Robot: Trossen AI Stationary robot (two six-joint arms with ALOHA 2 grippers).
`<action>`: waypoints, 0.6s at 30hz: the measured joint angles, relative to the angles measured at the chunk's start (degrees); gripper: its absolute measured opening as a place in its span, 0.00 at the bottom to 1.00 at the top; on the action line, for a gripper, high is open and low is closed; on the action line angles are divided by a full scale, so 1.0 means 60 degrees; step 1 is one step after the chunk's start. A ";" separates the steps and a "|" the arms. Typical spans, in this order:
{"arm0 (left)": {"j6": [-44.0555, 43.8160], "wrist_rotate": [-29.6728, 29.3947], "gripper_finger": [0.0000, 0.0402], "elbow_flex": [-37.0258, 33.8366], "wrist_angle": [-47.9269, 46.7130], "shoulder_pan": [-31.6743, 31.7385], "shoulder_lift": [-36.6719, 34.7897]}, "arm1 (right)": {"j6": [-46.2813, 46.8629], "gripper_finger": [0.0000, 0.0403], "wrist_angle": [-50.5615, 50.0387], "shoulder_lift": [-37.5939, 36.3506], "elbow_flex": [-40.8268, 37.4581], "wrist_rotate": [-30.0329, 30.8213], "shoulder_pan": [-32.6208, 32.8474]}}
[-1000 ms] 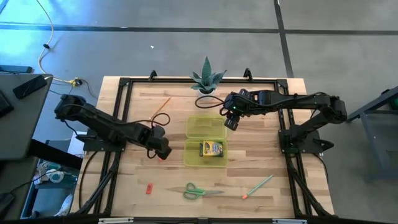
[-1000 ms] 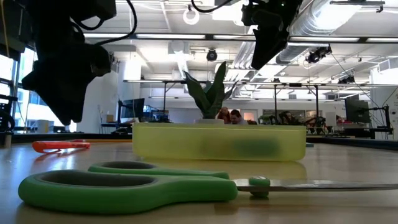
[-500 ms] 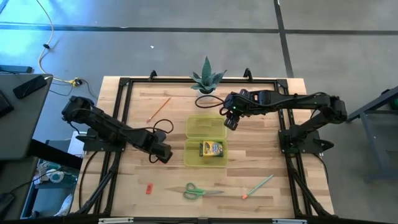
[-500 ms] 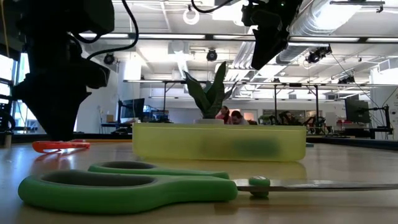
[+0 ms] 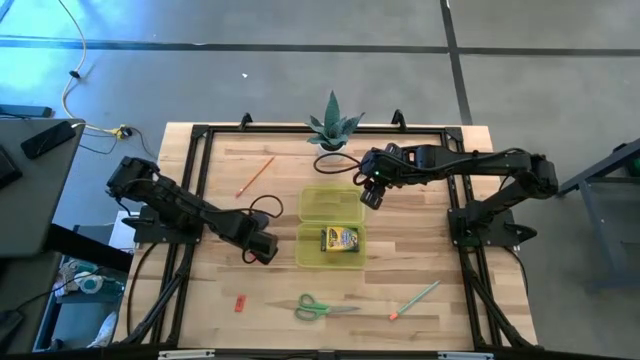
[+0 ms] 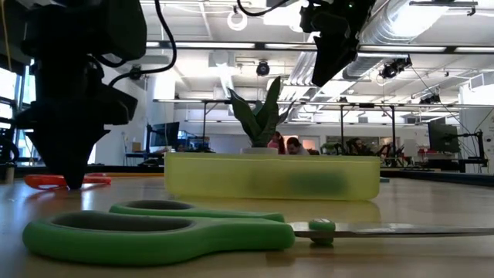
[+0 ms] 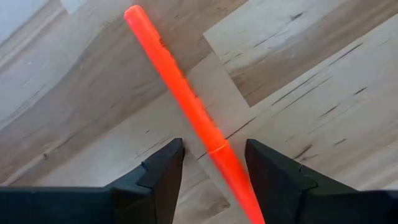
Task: Pack school essentials
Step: Put the orange ball pen into the yellow school supply box
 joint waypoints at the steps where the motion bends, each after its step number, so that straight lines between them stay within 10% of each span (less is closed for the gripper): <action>1: 0.0082 -0.0002 0.40 0.0000 0.0006 -0.0004 0.0006 | 0.0000 0.43 0.0000 -0.0003 0.0000 0.0000 0.0000; 18: 0.1513 -0.0150 0.08 -0.0025 0.0128 -0.0015 -0.0016 | 0.0432 0.43 -0.0461 -0.0003 0.0000 0.0000 0.0026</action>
